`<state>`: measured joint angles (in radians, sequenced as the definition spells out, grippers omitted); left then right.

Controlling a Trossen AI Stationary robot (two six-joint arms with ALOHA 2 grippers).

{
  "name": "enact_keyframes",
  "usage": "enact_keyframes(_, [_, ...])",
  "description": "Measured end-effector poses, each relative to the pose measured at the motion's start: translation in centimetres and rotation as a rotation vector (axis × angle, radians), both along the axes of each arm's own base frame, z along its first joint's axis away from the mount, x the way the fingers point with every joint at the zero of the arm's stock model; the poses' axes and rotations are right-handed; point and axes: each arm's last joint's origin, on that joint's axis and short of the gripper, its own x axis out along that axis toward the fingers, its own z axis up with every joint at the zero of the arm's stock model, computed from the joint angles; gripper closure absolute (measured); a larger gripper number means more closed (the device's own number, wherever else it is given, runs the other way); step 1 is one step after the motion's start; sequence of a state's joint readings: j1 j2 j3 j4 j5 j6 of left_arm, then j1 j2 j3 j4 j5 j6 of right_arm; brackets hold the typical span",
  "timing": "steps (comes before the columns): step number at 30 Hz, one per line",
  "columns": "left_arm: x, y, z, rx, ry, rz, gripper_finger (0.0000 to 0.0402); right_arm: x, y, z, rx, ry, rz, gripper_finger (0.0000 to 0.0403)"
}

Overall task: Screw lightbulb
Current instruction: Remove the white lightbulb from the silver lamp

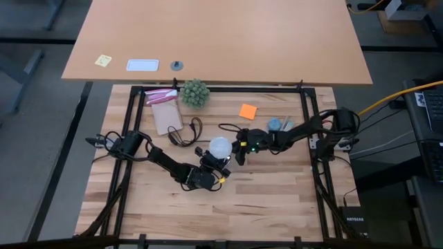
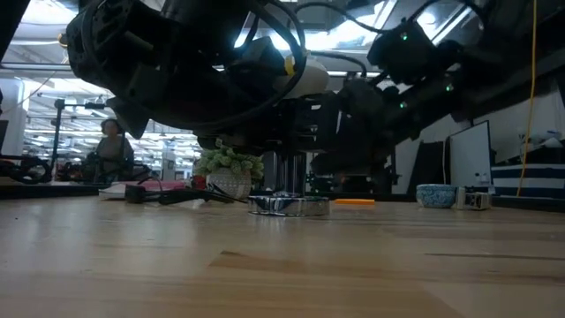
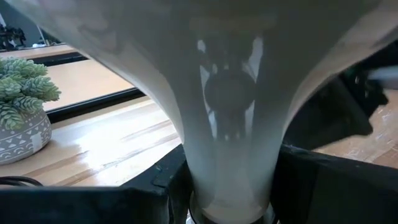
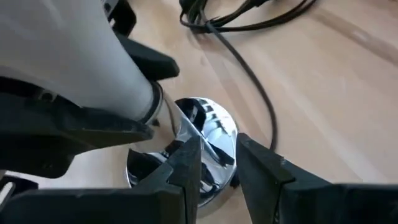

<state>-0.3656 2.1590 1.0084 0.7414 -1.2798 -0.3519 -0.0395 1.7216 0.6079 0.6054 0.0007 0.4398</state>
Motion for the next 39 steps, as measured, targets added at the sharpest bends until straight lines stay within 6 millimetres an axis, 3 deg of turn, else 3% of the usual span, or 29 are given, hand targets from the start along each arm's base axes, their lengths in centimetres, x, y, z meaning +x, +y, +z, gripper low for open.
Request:
enact_keyframes(14, [0.0, 0.0, 0.0, -0.001, 0.0, -0.003, 0.0249, 0.8, 0.0, -3.6, 0.067, 0.037, -0.025, 0.0301])
enact_keyframes(24, [0.0, -0.1, 0.0, 0.001, -0.001, 0.002, 0.0249, 1.5, 0.3, -3.7, 0.165, 0.052, 0.075, 0.0301])
enact_keyframes(32, [-0.1, -0.2, 0.1, 0.009, 0.002, 0.009, 0.0249, 0.9, 0.6, -4.5, 0.255, 0.18, 0.116, 0.0301])
enact_keyframes(39, [-0.1, -0.2, 0.0, 0.015, 0.007, 0.025, 0.0249, 0.9, 2.5, -4.2, 0.293, 0.171, 0.16, 0.0301])
